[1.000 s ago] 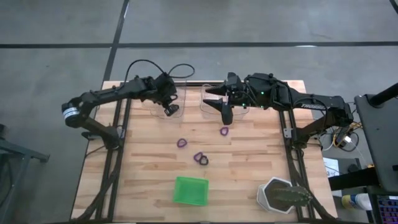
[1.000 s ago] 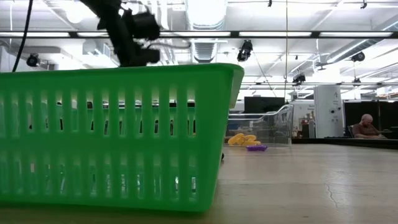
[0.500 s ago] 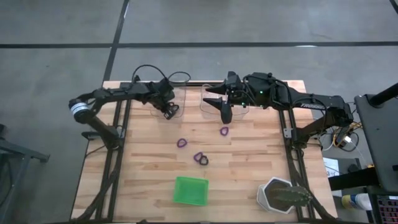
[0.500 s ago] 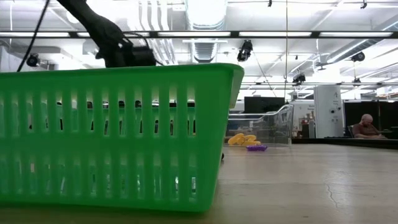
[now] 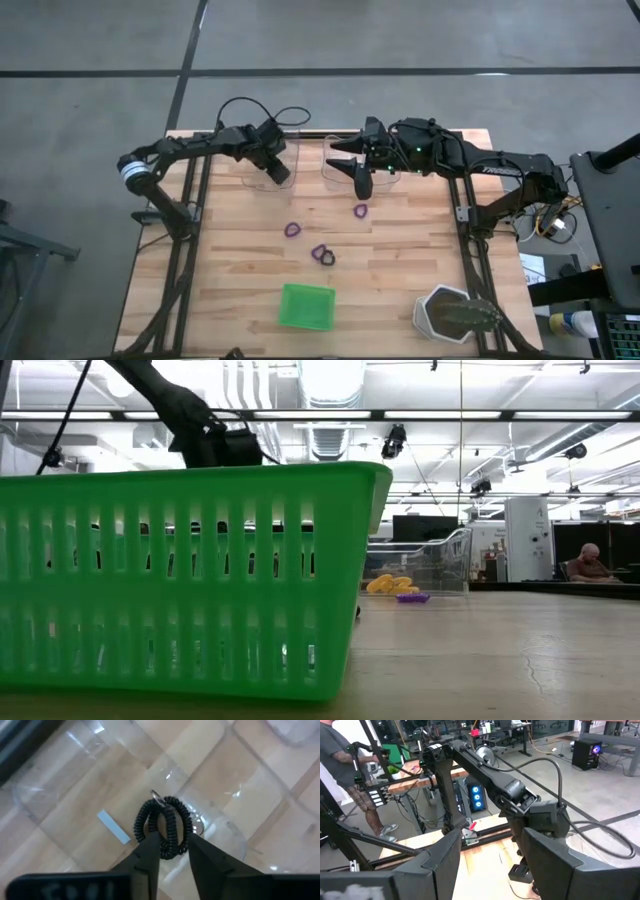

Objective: Sort spring keychains
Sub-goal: Put the black spring keychain into the left transparent bin

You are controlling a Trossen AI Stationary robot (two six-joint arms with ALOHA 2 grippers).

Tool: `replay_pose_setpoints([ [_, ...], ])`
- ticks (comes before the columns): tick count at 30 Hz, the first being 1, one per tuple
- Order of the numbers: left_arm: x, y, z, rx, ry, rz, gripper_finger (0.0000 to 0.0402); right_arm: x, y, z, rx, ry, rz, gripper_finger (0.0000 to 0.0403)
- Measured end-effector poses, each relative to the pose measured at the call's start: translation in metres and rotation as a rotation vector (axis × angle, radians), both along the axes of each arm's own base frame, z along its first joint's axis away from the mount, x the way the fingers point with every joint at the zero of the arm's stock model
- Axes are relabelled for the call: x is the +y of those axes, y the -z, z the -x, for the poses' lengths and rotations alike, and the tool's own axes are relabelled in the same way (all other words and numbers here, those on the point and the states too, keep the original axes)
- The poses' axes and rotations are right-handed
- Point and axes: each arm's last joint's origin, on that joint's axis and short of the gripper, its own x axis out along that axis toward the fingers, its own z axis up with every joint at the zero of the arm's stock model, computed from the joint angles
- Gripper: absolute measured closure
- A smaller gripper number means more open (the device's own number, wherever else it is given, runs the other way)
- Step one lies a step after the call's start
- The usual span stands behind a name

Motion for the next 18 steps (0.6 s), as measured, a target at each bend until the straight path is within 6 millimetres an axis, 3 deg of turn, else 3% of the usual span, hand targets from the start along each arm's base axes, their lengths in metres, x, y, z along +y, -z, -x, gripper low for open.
replay_pose_setpoints([
  [4, -0.001, -0.018, -0.003, -0.022, 0.002, -0.006, 0.0275, 0.0, 0.0, 0.0, 0.0, 0.0, 0.0, 0.0197],
  [10, -0.019, -0.063, -0.014, -0.192, 0.116, -0.016, 0.0269, 0.0, 0.0, 0.0, 0.001, -0.002, 0.01, 0.0197],
  [18, -0.073, -0.096, -0.04, -0.296, 0.423, -0.05, 0.0269, 0.0, 0.0, 0.0, 0.003, -0.004, 0.018, 0.0197],
])
